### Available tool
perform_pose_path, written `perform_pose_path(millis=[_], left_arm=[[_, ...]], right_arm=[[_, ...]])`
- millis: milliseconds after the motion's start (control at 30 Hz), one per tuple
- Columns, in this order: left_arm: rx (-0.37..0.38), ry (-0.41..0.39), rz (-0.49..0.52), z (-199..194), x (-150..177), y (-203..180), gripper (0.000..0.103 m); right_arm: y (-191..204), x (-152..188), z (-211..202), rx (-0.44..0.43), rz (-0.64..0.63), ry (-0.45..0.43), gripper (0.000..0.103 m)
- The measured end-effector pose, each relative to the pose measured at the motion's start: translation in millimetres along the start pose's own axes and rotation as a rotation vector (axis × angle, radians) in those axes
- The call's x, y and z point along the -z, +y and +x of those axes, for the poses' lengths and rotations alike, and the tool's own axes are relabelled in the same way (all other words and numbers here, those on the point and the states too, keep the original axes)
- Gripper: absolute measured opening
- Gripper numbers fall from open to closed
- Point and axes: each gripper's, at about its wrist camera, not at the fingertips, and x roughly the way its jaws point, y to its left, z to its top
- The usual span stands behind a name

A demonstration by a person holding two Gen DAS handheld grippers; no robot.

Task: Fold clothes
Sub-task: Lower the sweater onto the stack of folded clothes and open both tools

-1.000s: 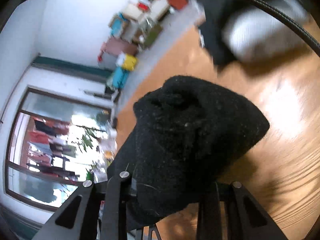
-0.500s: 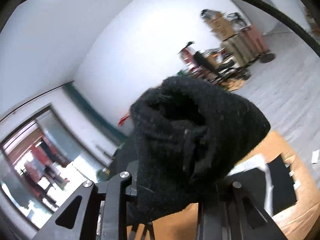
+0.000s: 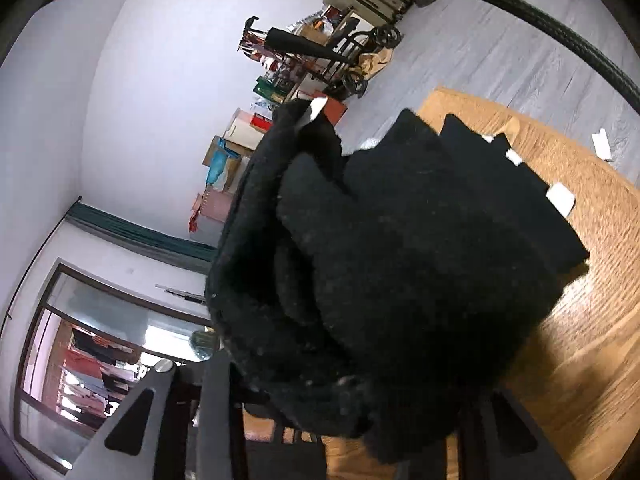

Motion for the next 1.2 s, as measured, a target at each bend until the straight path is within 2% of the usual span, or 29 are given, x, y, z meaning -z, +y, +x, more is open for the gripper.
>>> perform_pose_path(millis=[33, 67, 100, 133, 167, 233, 333, 400, 467, 500, 533, 600, 633, 667, 700, 733, 800, 833, 933, 1067, 1100, 1200], left_arm=[[0.021, 0.003, 0.007, -1, -1, 3, 0.032], [0.034, -0.010, 0.022, -5, 2, 5, 0.038], [0.046, -0.023, 0.038, -9, 4, 7, 0.042], [0.069, -0.036, 0.045, -14, 7, 11, 0.051], [0.091, -0.049, 0.051, -18, 9, 15, 0.060], [0.161, -0.074, 0.058, -28, 14, 25, 0.069], [0.276, -0.115, 0.073, -46, 18, 43, 0.076], [0.357, -0.132, 0.094, -58, 24, 55, 0.076], [0.511, -0.154, 0.113, -75, 36, 69, 0.076], [0.570, -0.161, 0.107, -80, 39, 74, 0.076], [0.690, -0.160, 0.072, -84, 44, 86, 0.076], [0.899, -0.177, -0.077, -73, 53, 116, 0.075], [0.989, -0.170, -0.205, -59, 55, 133, 0.073], [1.044, -0.167, -0.343, -28, 62, 159, 0.064], [1.084, -0.160, -0.522, -7, 58, 176, 0.056], [1.111, -0.131, -0.693, 17, 57, 188, 0.040], [1.114, -0.011, -0.991, 71, 51, 198, 0.023], [1.079, 0.120, -1.072, 100, 44, 189, 0.009], [1.092, 0.317, -1.211, 148, 34, 167, 0.007], [1.110, 0.434, -1.201, 173, 20, 166, 0.007], [1.102, 0.458, -1.206, 169, 24, 164, 0.008], [1.087, 0.444, -1.238, 161, 18, 176, 0.008]], right_arm=[[1, 2, -1, 0.003, 0.011, 0.009, 0.046], [-1, 4, -6, 0.028, 0.028, 0.019, 0.062], [-5, 4, -15, 0.093, 0.047, 0.023, 0.074], [-9, 2, -25, 0.160, 0.051, 0.017, 0.089], [-11, -1, -36, 0.186, 0.042, 0.006, 0.088], [-15, -8, -57, 0.240, 0.019, -0.018, 0.087], [0, -18, -83, 0.319, -0.051, -0.075, 0.080], [25, -29, -90, 0.335, -0.117, -0.108, 0.067], [43, -38, -98, 0.310, -0.180, -0.124, 0.041], [54, -43, -99, 0.296, -0.218, -0.117, 0.036], [64, -47, -97, 0.282, -0.256, -0.105, 0.026], [82, -53, -89, 0.260, -0.322, -0.069, 0.025], [88, -53, -84, 0.254, -0.339, -0.059, 0.025], [94, -54, -73, 0.250, -0.355, -0.048, 0.025], [101, -55, -61, 0.247, -0.365, -0.037, 0.025], [104, -56, -45, 0.258, -0.363, -0.024, 0.025], [97, -60, -13, 0.316, -0.354, 0.011, 0.025], [93, -61, 3, 0.345, -0.350, 0.028, 0.025], [84, -64, 40, 0.434, -0.383, 0.055, 0.020], [83, -64, 64, 0.538, -0.464, 0.049, 0.020], [84, -64, 67, 0.553, -0.471, 0.048, 0.020], [84, -63, 69, 0.559, -0.469, 0.041, 0.020]])
